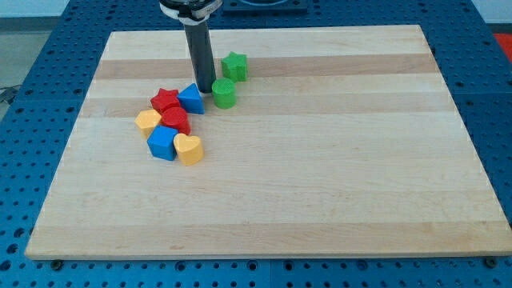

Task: Push the green circle right to the green star

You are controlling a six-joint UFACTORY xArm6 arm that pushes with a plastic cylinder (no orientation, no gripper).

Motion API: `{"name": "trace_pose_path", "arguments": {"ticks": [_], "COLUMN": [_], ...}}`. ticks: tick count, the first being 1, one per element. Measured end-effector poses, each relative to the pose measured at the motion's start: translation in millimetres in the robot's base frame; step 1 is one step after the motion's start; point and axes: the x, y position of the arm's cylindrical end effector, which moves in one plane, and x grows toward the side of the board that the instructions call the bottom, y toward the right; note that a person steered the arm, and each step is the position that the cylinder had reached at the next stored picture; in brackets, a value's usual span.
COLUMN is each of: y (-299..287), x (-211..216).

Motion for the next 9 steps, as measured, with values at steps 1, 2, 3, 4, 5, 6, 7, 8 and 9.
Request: {"name": "trace_pose_path", "arguments": {"ticks": [1,2,3,4,5,6,7,8,9], "y": [0,4,31,54,56,53,53,53,53], "x": [26,39,52,57,10,-19,-17,-8,25]}}
